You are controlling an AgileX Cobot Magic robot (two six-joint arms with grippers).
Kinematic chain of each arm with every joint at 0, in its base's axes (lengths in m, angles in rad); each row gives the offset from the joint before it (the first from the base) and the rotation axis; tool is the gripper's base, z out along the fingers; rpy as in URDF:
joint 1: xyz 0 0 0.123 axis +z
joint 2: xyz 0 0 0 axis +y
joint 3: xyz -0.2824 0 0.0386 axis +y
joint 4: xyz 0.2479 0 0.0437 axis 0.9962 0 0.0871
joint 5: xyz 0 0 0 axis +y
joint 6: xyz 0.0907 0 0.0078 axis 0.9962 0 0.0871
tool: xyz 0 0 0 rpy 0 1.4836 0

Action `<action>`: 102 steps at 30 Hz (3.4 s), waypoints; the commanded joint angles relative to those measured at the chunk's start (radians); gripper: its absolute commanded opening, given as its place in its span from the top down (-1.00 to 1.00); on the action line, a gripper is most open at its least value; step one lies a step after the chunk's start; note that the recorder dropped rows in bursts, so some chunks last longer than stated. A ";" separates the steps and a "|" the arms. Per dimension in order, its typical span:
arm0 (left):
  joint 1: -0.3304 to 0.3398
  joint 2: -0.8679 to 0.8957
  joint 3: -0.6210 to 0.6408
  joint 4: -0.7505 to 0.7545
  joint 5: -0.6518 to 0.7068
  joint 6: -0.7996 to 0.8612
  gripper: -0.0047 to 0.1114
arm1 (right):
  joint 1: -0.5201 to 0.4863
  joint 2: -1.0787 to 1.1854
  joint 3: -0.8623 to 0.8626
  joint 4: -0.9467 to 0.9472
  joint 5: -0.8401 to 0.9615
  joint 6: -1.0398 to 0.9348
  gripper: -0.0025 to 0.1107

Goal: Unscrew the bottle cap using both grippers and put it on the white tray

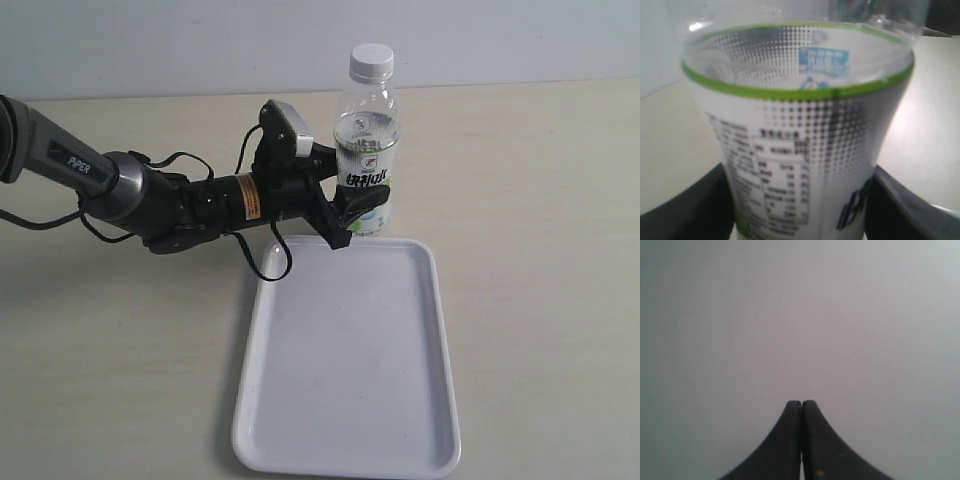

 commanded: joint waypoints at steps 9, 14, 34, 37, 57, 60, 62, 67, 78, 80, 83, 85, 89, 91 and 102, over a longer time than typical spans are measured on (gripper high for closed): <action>0.002 -0.008 -0.003 0.012 0.005 0.001 0.92 | -0.006 0.865 -1.021 -0.279 1.294 -0.064 0.96; 0.002 -0.008 -0.003 0.012 0.005 -0.004 0.92 | -0.006 1.112 -1.197 -0.216 1.439 -0.055 0.96; 0.002 -0.008 -0.003 0.012 0.011 -0.020 0.92 | 0.097 1.436 -1.220 -1.027 1.439 0.220 0.89; 0.002 -0.008 -0.003 0.012 0.011 -0.022 0.92 | 0.061 1.345 -1.146 -0.948 1.198 0.320 0.91; 0.002 -0.008 -0.003 0.014 0.011 -0.022 0.92 | 0.053 1.096 -0.685 0.315 0.787 -0.639 0.96; 0.002 -0.008 -0.003 0.039 0.011 -0.025 0.92 | 0.053 1.158 -0.802 0.374 1.013 -0.654 0.96; 0.002 -0.008 -0.003 0.048 0.011 -0.031 0.92 | 0.053 1.215 -0.907 0.384 1.166 -0.605 0.96; 0.002 -0.008 -0.003 0.047 0.013 -0.034 0.92 | 0.078 1.339 -1.138 0.266 1.439 -0.424 0.88; 0.002 -0.027 -0.003 0.037 0.079 -0.010 0.92 | 0.345 1.530 -1.422 -0.144 1.439 -0.113 -0.04; 0.002 -0.027 -0.003 0.035 0.079 -0.008 0.92 | 0.354 1.543 -1.422 -0.143 1.439 -0.097 -0.08; 0.002 -0.027 -0.003 0.036 0.084 -0.006 0.92 | 0.354 1.554 -1.422 -0.155 1.439 -0.027 -0.08; 0.002 -0.027 -0.003 0.031 0.084 -0.004 0.92 | 0.354 1.554 -1.417 -0.142 1.439 -0.026 -0.08; 0.002 -0.027 -0.003 0.031 0.084 -0.004 0.92 | 0.354 1.548 -1.334 -0.118 1.439 -0.057 -0.08; 0.002 -0.027 -0.003 0.032 0.084 0.000 0.92 | 0.354 1.544 -1.294 -0.120 1.439 -0.069 -0.08; 0.002 -0.027 -0.003 0.032 0.084 0.000 0.92 | 0.354 1.534 -1.283 -0.154 1.439 -0.098 -0.07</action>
